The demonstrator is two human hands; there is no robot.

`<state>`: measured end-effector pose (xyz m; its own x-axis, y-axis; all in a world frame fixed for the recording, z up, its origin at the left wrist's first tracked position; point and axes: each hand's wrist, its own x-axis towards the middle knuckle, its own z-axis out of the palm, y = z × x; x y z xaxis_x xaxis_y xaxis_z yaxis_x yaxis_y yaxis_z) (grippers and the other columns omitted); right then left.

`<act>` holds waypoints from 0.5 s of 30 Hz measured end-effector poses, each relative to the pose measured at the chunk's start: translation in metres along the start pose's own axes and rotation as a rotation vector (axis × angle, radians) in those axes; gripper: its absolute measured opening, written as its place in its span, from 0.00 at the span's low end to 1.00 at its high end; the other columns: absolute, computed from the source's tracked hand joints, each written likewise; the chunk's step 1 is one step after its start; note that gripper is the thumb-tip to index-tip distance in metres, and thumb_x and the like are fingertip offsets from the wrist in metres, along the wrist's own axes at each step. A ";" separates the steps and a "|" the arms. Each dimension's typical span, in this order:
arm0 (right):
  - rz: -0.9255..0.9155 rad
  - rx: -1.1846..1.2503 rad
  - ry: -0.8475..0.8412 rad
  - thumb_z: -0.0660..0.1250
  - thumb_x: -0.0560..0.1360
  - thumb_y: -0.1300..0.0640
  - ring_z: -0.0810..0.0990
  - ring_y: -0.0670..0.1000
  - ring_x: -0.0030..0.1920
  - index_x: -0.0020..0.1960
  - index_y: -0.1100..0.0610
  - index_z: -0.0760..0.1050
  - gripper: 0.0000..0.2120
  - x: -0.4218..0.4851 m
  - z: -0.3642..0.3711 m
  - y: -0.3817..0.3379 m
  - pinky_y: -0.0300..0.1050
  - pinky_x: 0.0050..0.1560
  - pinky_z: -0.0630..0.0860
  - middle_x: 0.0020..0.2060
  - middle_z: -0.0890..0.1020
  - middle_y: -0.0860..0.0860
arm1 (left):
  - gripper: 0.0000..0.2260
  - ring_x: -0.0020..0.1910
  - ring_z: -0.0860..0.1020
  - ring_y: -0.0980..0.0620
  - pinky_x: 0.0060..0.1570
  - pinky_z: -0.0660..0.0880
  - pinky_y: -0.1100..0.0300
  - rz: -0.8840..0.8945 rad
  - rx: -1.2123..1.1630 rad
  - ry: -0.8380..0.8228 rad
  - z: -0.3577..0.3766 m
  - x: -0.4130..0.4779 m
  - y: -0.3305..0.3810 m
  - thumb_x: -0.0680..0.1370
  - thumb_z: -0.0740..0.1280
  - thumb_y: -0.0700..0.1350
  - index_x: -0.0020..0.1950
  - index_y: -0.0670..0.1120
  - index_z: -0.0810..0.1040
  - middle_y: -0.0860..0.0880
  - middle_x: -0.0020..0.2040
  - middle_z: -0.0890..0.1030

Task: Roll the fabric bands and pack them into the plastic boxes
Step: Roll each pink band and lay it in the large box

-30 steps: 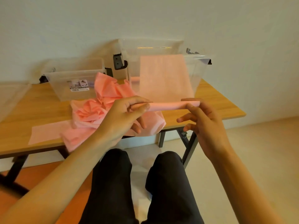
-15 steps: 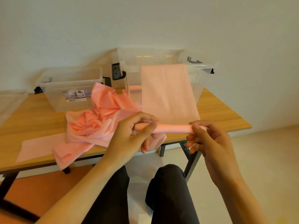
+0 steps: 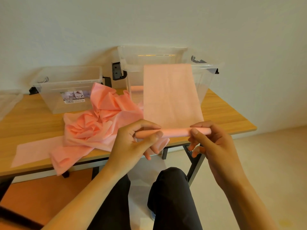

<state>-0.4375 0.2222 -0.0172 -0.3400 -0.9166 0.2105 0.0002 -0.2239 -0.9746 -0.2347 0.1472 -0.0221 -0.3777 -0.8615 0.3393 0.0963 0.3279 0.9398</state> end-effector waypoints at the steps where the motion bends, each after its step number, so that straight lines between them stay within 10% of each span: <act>1: 0.000 0.003 0.012 0.70 0.72 0.52 0.81 0.55 0.35 0.54 0.62 0.80 0.16 0.000 0.000 0.001 0.45 0.33 0.78 0.37 0.82 0.56 | 0.06 0.30 0.83 0.45 0.24 0.74 0.63 0.001 0.003 -0.009 -0.001 0.001 0.000 0.76 0.72 0.39 0.52 0.41 0.83 0.47 0.40 0.84; 10: 0.018 0.011 0.009 0.71 0.72 0.52 0.80 0.55 0.34 0.55 0.58 0.80 0.14 0.006 0.005 0.004 0.45 0.33 0.78 0.39 0.83 0.58 | 0.03 0.23 0.76 0.52 0.25 0.74 0.62 0.027 0.066 0.045 -0.002 0.010 -0.002 0.76 0.72 0.40 0.48 0.43 0.84 0.49 0.28 0.80; 15: 0.025 0.040 0.077 0.71 0.71 0.52 0.79 0.53 0.32 0.51 0.60 0.81 0.14 0.006 0.006 0.006 0.46 0.34 0.78 0.35 0.82 0.56 | 0.10 0.27 0.78 0.50 0.25 0.75 0.61 0.040 0.029 -0.007 -0.005 0.009 -0.002 0.72 0.75 0.42 0.52 0.44 0.83 0.41 0.38 0.83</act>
<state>-0.4339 0.2130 -0.0213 -0.4104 -0.8944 0.1778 0.0463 -0.2152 -0.9755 -0.2336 0.1371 -0.0209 -0.3810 -0.8446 0.3761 0.0852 0.3730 0.9239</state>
